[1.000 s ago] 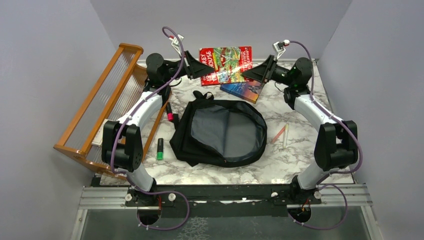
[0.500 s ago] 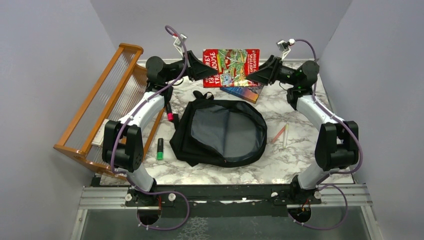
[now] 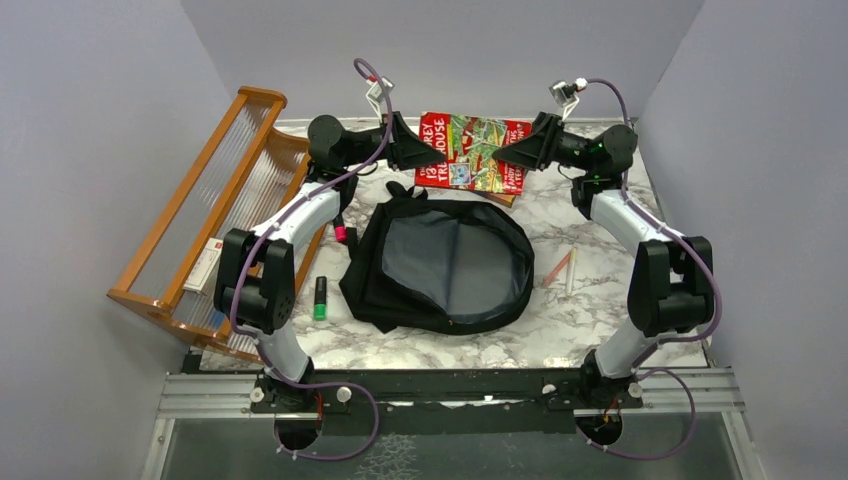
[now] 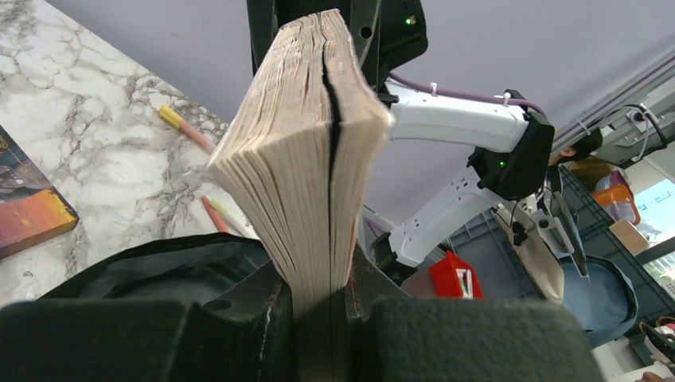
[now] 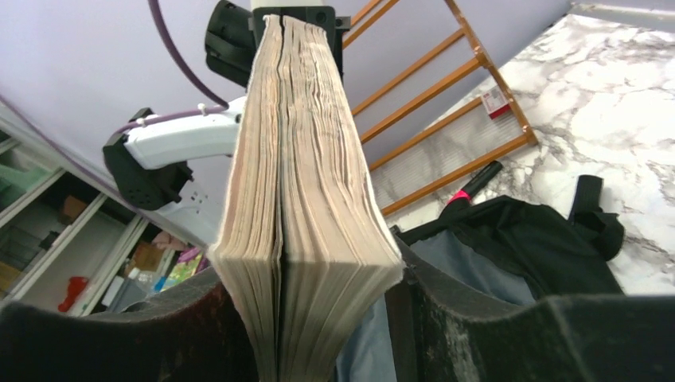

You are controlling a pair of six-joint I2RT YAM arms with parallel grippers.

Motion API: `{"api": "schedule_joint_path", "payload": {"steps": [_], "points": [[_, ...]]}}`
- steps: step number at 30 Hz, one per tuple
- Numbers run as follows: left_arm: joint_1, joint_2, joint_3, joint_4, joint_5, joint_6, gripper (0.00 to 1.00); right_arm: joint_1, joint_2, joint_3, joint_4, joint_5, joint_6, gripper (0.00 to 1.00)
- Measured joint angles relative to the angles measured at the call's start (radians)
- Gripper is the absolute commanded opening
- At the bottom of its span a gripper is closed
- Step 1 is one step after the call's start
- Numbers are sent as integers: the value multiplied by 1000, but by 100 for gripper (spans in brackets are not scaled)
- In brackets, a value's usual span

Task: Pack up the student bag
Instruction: Pick up the book from the center of the board.

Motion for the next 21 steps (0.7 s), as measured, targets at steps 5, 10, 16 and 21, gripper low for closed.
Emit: {"api": "schedule_joint_path", "payload": {"steps": [5, 10, 16, 21], "points": [[-2, 6, 0, 0, 5, 2, 0, 0, -45, 17, -192, 5, -130, 50], [-2, 6, 0, 0, 5, 9, 0, 0, -69, 24, -293, 5, -202, 57], [-2, 6, 0, 0, 5, 21, 0, 0, -71, 13, -313, 4, -206, 38], [-2, 19, 0, 0, -2, 32, 3, 0, -74, 11, -289, -6, -171, 2]]}}
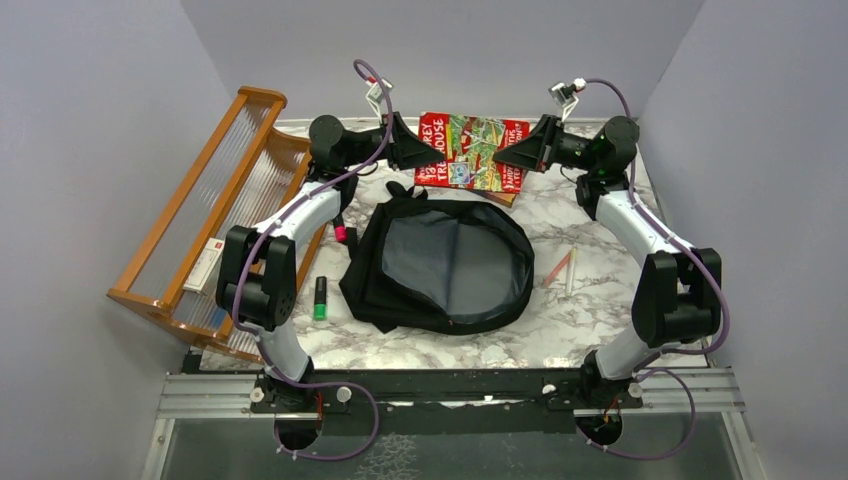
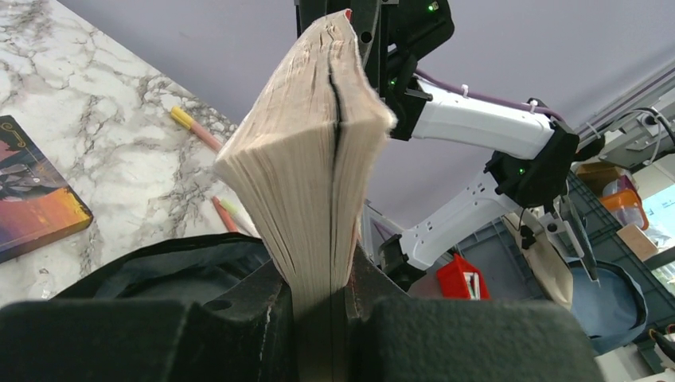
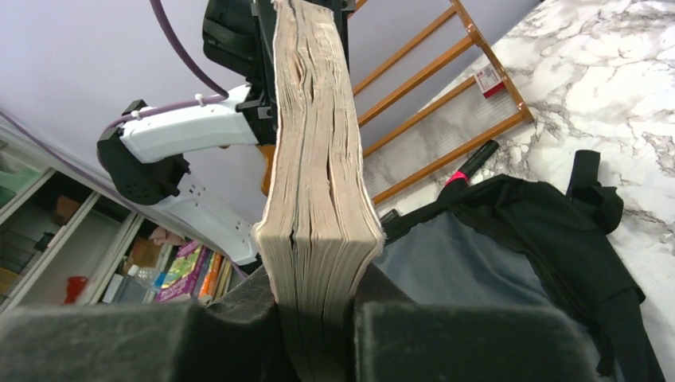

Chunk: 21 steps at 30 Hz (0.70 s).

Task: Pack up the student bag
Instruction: Pick up the book from the center of the board.

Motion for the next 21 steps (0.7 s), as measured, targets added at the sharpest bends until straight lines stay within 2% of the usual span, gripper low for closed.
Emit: {"api": "schedule_joint_path", "payload": {"steps": [5, 7, 13, 17, 21], "points": [[10, 8, -5, -1, -8, -1, 24, 0, -2, 0, -13, 3, 6, 1], [16, 8, -18, -1, -14, 2, 37, 5, -5, 0, -30, 8, -3, 0], [73, -2, -56, -77, -82, 66, 69, 3, -53, 0, -216, 98, -117, 0], [112, -35, -74, -167, -126, 133, 80, -2, -91, 8, -354, 185, -202, 1], [111, -79, -73, -281, -163, 226, 83, -8, -121, 13, -461, 282, -264, 0]]}}
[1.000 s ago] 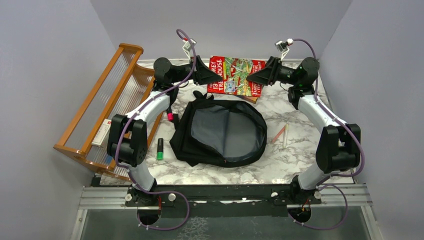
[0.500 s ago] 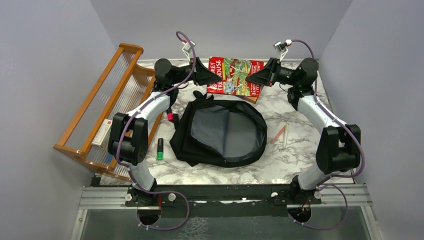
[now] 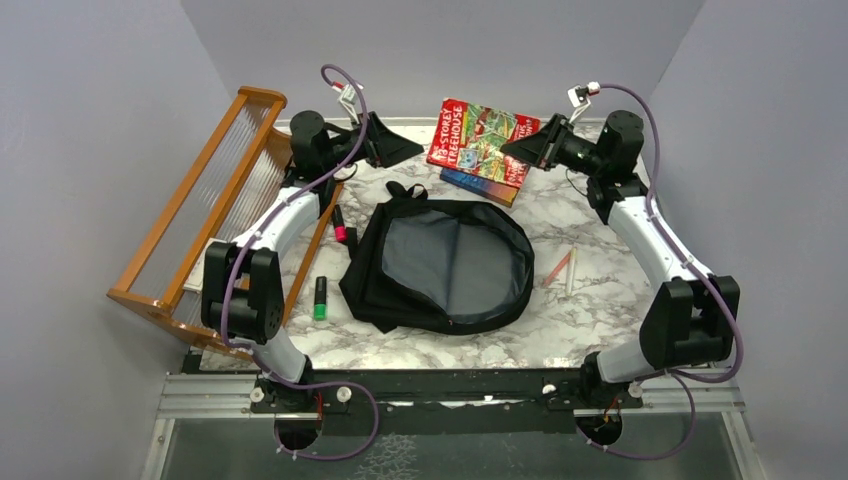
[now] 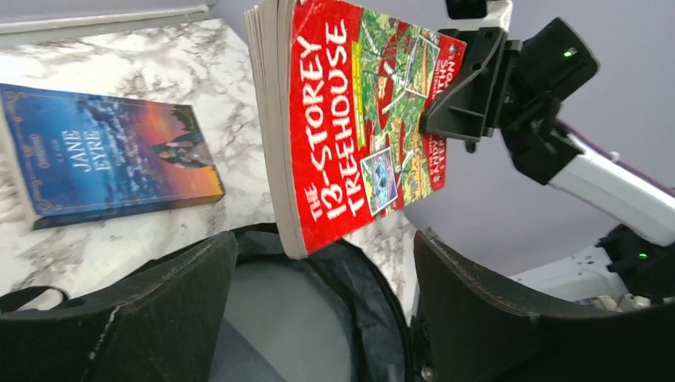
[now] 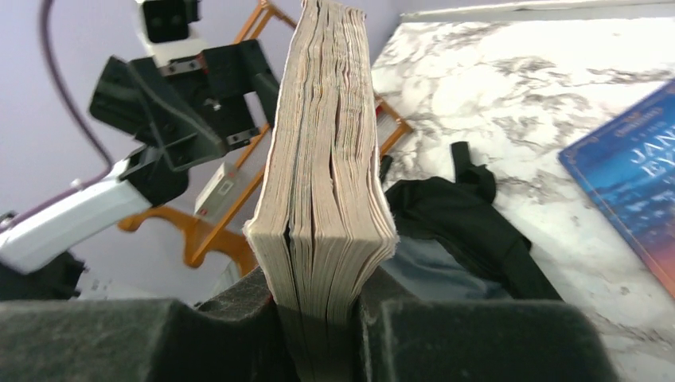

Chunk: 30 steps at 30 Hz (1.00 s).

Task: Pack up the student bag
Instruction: Pick up the book from the center of the board, then place the book in the student bag.

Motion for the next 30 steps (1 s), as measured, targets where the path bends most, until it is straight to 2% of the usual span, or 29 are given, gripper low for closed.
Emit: {"api": "schedule_joint_path", "payload": {"steps": [4, 9, 14, 23, 30], "points": [[-6, -27, 50, -198, -76, 151, 85, -5, -36, 0, -121, 136, -61, 0], [-27, -31, 163, -480, -235, 348, 85, -9, -85, 1, -290, 381, -140, 0], [-101, -44, 191, -675, -412, 487, 85, -11, -109, 1, -422, 568, -191, 0], [-334, -41, 199, -870, -697, 598, 82, -12, -201, -19, -489, 769, -221, 1], [-486, 12, 259, -1012, -921, 673, 80, -12, -204, -52, -496, 821, -221, 0]]}}
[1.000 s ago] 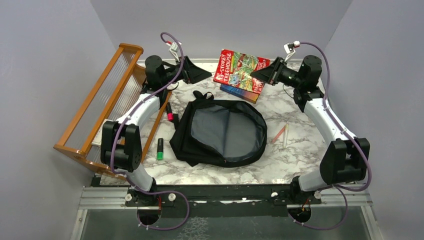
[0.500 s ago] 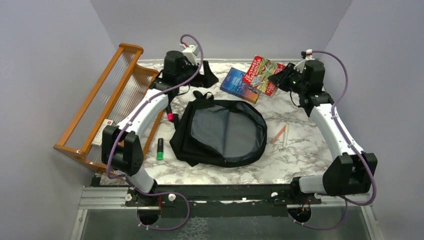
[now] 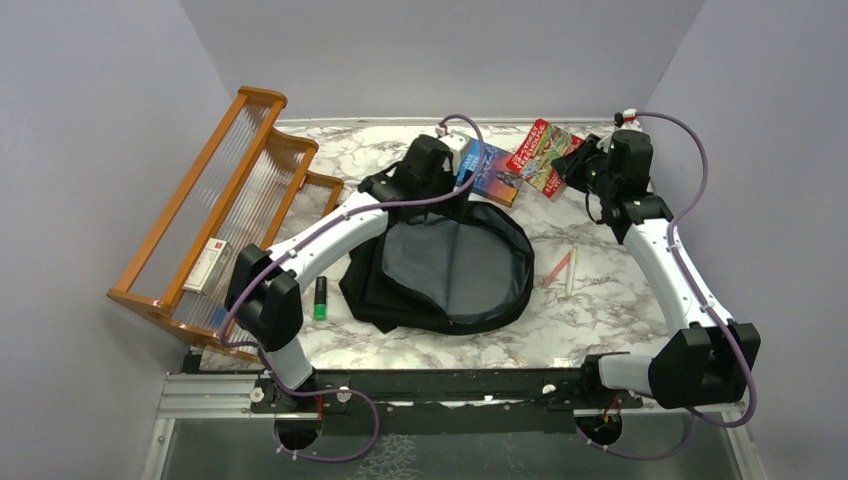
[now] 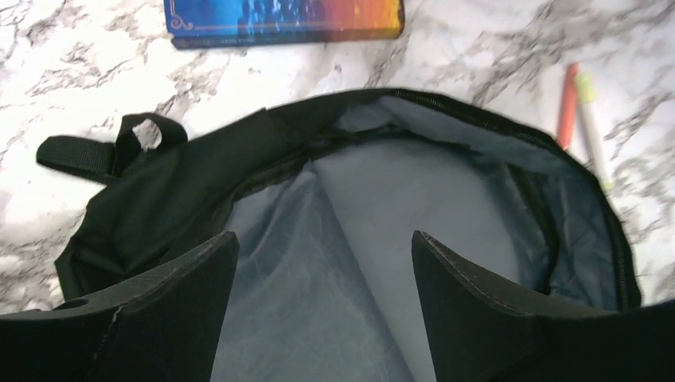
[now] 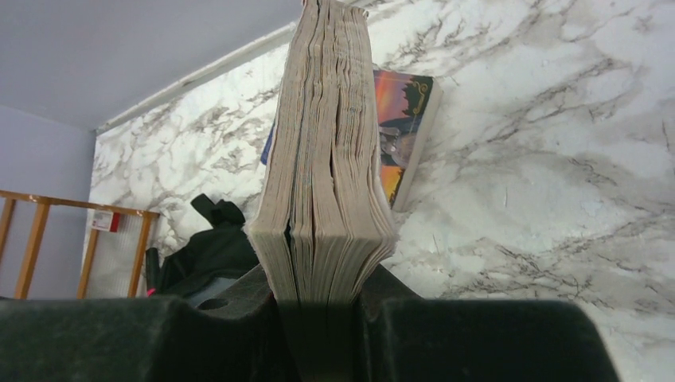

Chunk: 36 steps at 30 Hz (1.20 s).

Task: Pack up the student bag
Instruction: Place the book in the student bag.

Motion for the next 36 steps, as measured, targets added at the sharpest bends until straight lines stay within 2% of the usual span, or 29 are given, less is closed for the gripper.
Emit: {"api": "schedule_joint_path", "payload": {"steps": [7, 10, 18, 24, 31, 36], "points": [[-168, 20, 17, -139, -241, 22, 80, 0, 0, -17, -31, 13, 0, 1], [-224, 41, 16, -174, -300, 15, 80, 0, 0, -21, -29, 12, 0, 0], [-301, 194, 19, -212, -435, 35, 85, 0, 0, -26, -28, 12, 0, 0], [-327, 275, 20, -236, -549, 75, 85, 0, 0, -26, -28, 12, -3, 0], [-334, 288, 20, -243, -653, 97, 76, 0, 0, -26, -27, 12, -16, 0], [-346, 315, 20, -250, -711, 109, 59, 0, 0, -26, -26, 11, -17, 0]]}}
